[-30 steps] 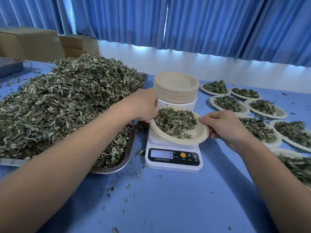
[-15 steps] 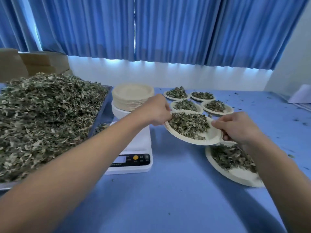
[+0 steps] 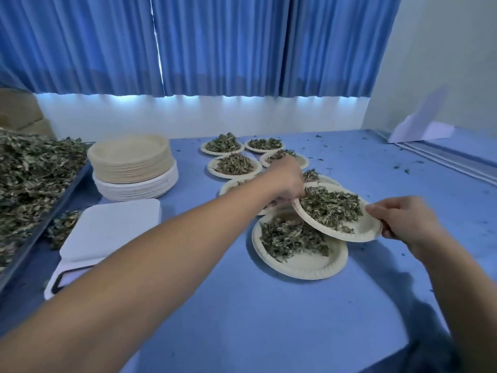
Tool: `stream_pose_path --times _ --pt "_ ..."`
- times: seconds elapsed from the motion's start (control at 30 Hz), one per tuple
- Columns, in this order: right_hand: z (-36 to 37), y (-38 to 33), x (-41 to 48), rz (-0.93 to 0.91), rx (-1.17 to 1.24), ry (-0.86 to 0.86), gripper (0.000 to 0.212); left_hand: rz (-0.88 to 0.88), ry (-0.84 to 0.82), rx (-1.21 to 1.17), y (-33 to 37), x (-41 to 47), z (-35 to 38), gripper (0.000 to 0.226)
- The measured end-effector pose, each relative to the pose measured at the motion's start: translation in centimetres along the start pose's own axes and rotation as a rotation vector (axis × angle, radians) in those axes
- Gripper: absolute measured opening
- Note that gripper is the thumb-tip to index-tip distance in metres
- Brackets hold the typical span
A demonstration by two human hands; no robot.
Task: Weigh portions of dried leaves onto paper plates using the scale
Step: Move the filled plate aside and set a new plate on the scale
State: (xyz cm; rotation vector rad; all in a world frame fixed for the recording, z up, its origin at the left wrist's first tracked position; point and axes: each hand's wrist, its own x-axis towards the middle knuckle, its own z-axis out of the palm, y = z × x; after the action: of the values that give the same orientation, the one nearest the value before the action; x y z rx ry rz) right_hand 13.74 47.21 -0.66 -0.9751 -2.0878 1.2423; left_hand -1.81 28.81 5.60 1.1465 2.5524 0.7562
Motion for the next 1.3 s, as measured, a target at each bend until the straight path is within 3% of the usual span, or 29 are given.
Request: stream_pose_path --times 0.1,0.27,0.53,0.7,0.87,1.2,1.3 --pt "-0.6 1.0 0.4 0.024 0.015 0.039 0.013 -0.008 0.030 -0.021 0.7 1.2 1.3 0.038" --pt "-1.7 2.0 0.7 0.104 0.043 0.077 0.010 -0.064 -0.051 -0.110 1.4 2.5 2.7 0.026" --pt "-3.4 3.1 1.6 0.170 0.034 0.195 0.009 -0.021 -0.037 -0.038 3.4 4.2 4.4 0.021" --pt "-3.8 4.0 1.8 0.203 -0.104 0.253 0.010 0.020 -0.092 0.105 4.2 4.8 5.8 0.019" --pt "-3.1 4.0 1.4 0.195 -0.335 0.211 0.014 0.022 -0.106 0.179 3.7 5.0 6.5 0.009" --pt "-2.2 3.4 0.9 0.166 -0.295 0.276 0.011 0.023 -0.099 0.178 3.3 5.0 6.3 0.015" --pt "-1.6 2.1 0.5 0.045 -0.281 0.376 0.013 0.067 -0.044 0.135 2.8 4.8 5.4 0.007"
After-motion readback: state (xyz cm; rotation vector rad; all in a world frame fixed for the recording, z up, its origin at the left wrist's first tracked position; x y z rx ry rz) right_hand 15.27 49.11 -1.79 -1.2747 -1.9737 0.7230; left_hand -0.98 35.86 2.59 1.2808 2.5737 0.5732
